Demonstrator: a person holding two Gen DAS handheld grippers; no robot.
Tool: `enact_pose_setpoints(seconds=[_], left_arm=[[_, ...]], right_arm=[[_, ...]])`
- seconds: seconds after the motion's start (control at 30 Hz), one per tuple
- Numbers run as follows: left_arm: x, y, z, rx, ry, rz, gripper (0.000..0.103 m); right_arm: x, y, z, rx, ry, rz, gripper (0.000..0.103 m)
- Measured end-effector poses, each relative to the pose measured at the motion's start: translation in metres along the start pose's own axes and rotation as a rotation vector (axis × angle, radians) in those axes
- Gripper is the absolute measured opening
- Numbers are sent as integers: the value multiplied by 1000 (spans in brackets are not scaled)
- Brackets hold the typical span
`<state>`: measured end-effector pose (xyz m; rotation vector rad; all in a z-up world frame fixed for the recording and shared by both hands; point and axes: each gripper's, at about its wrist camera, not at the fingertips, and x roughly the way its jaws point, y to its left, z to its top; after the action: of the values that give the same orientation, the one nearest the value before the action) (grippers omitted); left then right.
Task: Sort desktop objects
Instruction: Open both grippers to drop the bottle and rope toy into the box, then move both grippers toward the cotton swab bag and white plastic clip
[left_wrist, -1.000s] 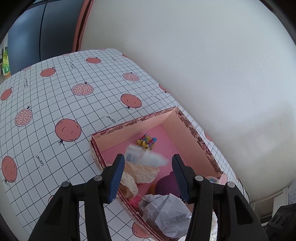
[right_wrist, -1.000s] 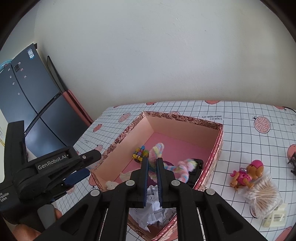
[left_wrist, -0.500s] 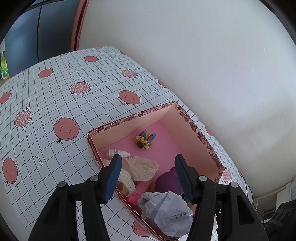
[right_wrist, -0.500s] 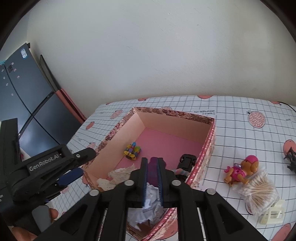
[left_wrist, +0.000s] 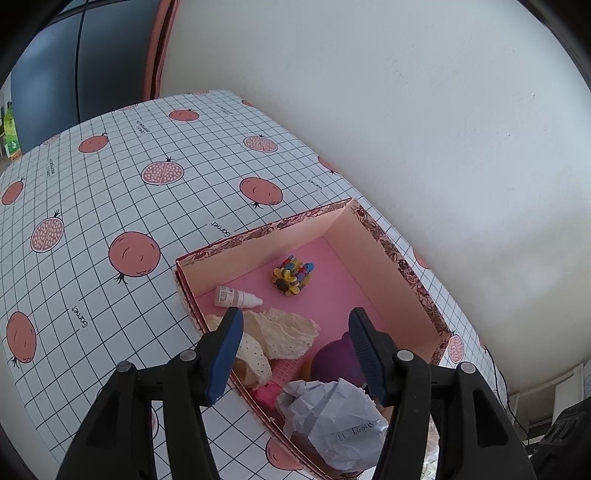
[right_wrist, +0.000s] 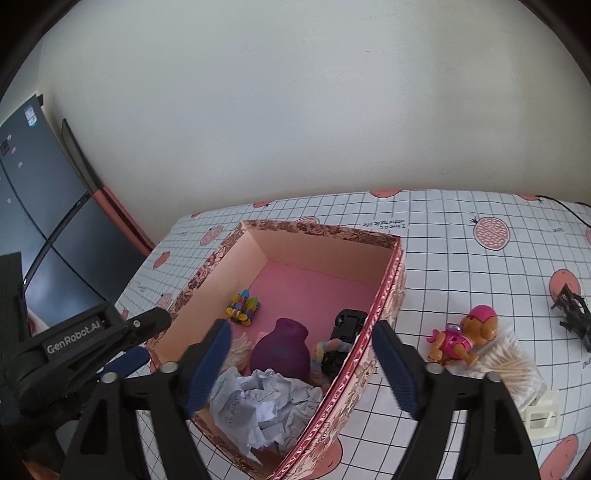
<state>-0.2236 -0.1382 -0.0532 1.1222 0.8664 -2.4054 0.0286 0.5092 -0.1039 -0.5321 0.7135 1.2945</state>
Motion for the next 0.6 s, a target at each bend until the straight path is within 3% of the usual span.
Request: enact_pose_setpoints(seconds=[0.17,0.6], left_arm=[[2,-7,-3,16,9,8,61],[2,-49,-22,108,25,15,61]], right_arm=[[-5,-10,4,29,-21,-27,102],[-26,-48,7,100,7,-114,103]])
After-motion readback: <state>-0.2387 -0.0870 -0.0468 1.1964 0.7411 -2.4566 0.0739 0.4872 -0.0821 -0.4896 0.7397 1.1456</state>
